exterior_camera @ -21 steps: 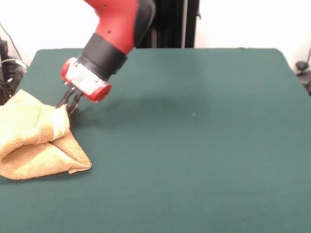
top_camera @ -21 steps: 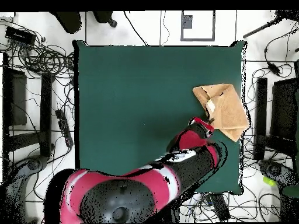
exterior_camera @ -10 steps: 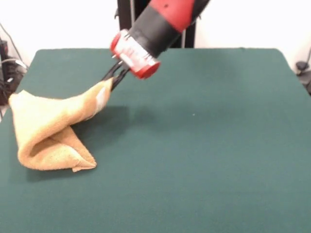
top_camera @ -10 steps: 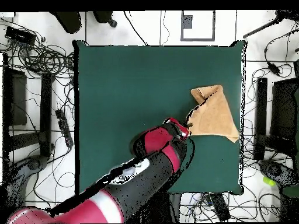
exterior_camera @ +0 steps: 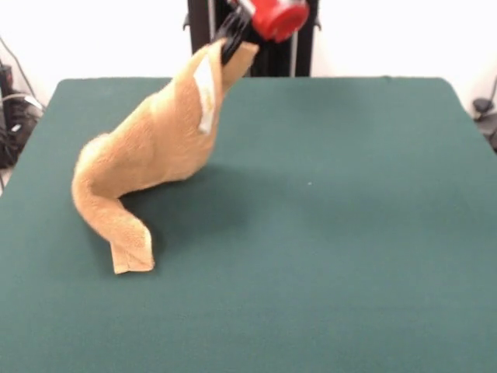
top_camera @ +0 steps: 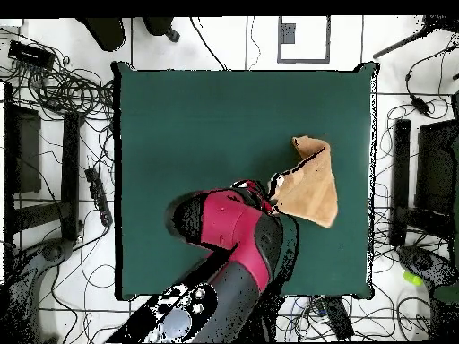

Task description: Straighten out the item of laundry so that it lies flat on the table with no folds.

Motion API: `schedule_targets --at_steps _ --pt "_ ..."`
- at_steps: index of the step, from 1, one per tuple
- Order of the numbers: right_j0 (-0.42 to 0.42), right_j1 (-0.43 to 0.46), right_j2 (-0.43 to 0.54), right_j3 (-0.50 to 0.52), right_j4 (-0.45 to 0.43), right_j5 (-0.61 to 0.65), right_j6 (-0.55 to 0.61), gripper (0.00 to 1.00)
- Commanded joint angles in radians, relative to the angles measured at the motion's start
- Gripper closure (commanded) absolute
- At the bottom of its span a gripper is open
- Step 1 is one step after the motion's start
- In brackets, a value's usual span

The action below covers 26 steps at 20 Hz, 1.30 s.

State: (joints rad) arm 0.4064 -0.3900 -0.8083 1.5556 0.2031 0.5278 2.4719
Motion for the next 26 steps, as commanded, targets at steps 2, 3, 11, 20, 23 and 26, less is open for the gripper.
schedule_targets --at_steps 2,3,11,20,23,26 --pt "0.06 -0.116 0.125 0.025 0.134 0.219 0.27 1.0" --pt "0.059 -0.118 0.127 0.028 0.144 0.212 0.275 1.0" --pt "0.049 -0.067 0.171 -0.004 0.255 0.166 0.328 1.0" --pt "-0.051 0.098 0.274 -0.122 0.222 0.064 0.105 1.0" --pt "-0.07 0.132 0.292 -0.132 0.193 -0.057 0.083 1.0" --pt "-0.082 0.17 0.297 -0.141 0.185 -0.178 0.111 1.0"
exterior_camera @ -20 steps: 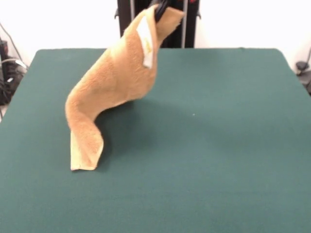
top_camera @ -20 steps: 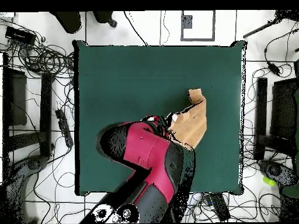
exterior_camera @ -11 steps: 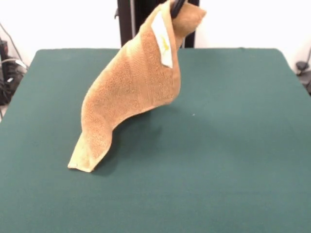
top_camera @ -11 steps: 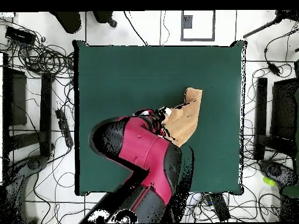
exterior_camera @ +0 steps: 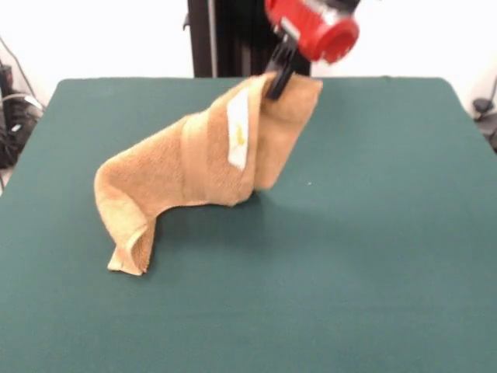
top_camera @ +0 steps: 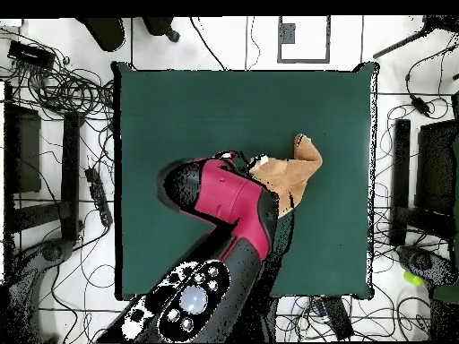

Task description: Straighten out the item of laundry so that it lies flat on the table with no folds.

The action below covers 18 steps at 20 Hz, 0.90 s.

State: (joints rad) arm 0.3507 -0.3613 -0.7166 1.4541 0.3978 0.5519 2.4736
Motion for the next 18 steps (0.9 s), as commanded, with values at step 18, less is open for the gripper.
schedule_targets --at_steps 18 --pt "-0.225 -0.043 0.359 0.0 -0.443 -0.29 -0.129 1.0"
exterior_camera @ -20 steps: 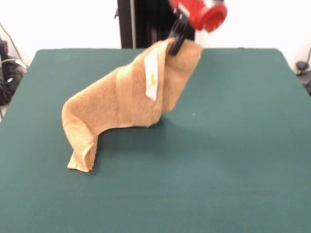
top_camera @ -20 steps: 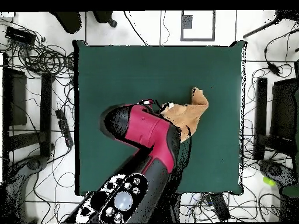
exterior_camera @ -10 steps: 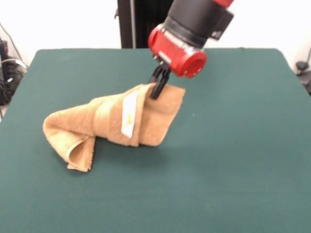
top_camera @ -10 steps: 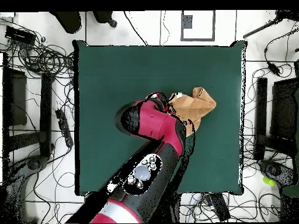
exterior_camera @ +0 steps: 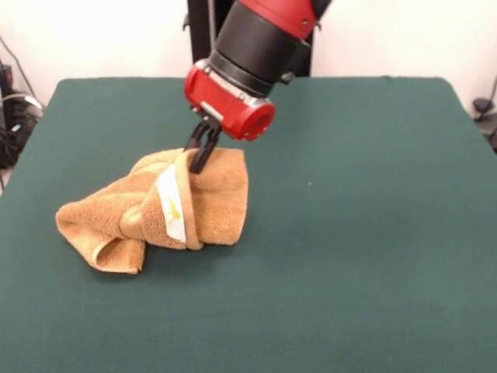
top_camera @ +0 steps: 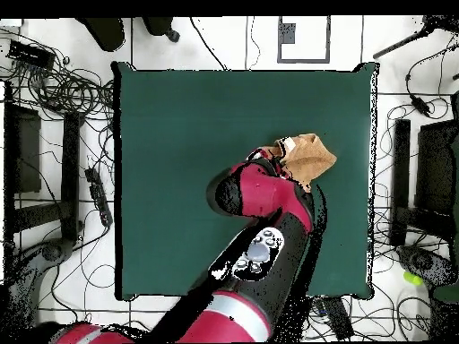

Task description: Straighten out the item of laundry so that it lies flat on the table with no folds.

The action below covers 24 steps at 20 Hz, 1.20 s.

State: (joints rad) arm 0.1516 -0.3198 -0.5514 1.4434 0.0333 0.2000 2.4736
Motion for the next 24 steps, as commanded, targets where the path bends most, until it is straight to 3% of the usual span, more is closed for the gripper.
schedule_targets --at_steps 1,4,7,11,18,24 --pt "-0.019 -0.099 0.194 0.002 -0.075 0.098 -0.113 1.0" --pt "0.043 -0.109 0.16 -0.058 -0.035 0.225 -0.022 1.0" --pt "0.126 -0.064 0.064 -0.173 0.03 0.433 0.101 1.0" --pt "0.198 -0.021 -0.06 -0.286 0.021 0.683 0.144 1.0" --pt "0.146 -0.275 0.001 -0.15 -0.017 0.729 -0.024 1.0" --pt "0.151 -0.326 0.034 -0.2 0.015 0.805 0.029 1.0"
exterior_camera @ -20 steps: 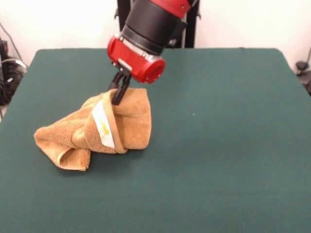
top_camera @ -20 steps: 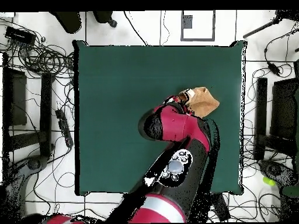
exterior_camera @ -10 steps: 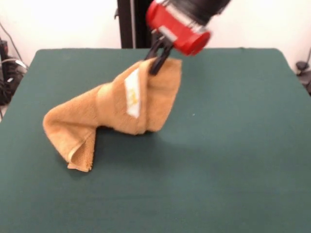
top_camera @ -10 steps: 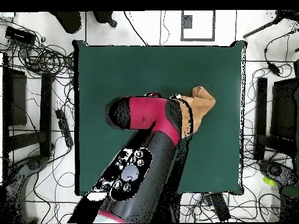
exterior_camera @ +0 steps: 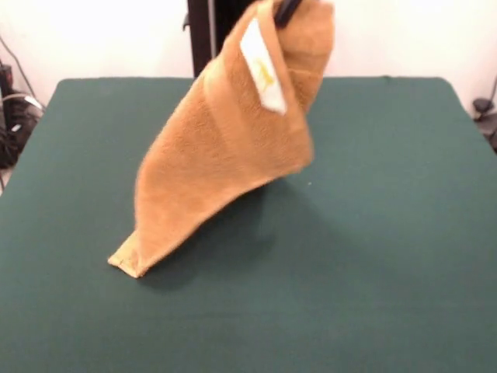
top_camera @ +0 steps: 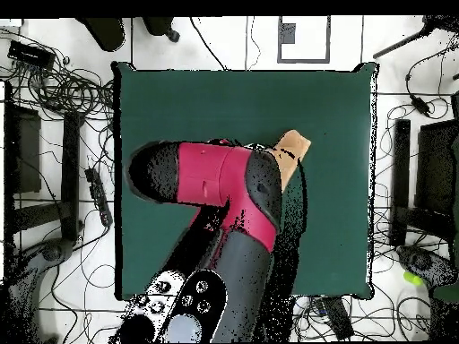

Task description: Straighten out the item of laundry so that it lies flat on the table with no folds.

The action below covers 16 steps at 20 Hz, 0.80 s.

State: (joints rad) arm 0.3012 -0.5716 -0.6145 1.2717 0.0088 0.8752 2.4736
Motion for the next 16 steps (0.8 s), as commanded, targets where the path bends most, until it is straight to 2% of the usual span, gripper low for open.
schedule_targets --at_steps 1,11,16 --pt "0.003 -0.075 0.1 -0.042 0.043 0.14 0.039 1.0" --pt "0.006 -0.046 0.114 -0.125 0.068 0.189 0.116 1.0" --pt "0.019 -0.023 0.106 -0.067 0.047 0.059 0.15 1.0"
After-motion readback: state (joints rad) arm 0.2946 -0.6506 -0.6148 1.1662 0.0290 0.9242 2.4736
